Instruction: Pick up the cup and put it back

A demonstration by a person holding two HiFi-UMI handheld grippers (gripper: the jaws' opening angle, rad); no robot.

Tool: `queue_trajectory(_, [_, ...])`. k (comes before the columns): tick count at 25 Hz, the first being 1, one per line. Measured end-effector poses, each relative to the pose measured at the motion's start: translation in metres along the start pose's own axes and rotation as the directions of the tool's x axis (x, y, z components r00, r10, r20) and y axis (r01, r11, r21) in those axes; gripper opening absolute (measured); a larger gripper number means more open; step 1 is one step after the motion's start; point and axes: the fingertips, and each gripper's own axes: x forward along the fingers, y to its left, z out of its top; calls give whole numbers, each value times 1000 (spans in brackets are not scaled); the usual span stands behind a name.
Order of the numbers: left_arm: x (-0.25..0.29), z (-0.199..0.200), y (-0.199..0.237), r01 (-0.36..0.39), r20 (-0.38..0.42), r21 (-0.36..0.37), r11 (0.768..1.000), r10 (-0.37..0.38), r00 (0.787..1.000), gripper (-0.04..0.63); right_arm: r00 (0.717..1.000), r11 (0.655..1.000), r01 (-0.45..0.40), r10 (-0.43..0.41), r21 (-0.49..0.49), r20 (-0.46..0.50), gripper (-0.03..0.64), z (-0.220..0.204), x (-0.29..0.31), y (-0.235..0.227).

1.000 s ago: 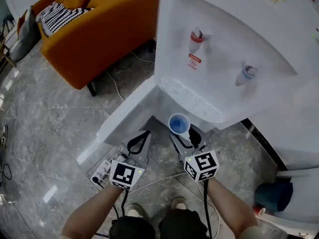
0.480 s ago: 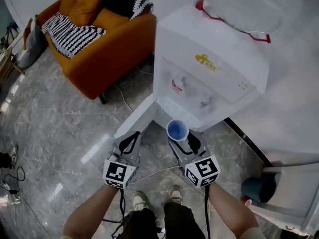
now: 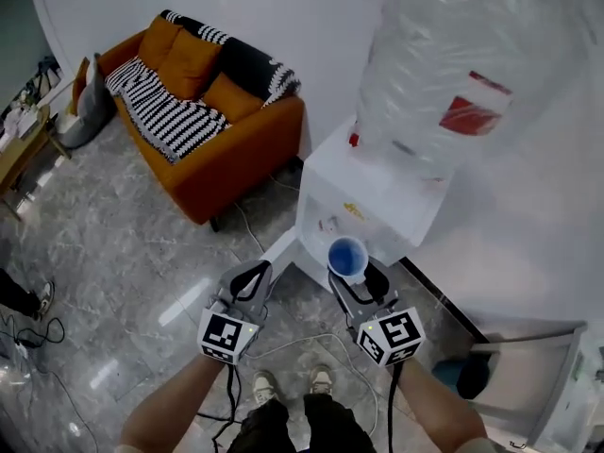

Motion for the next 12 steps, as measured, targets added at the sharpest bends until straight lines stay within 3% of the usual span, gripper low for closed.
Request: queue_trajectory(12, [-50, 212, 2, 10, 78, 59, 998, -15, 997, 2, 994, 998, -42, 45, -38, 99, 253, 197, -66, 39])
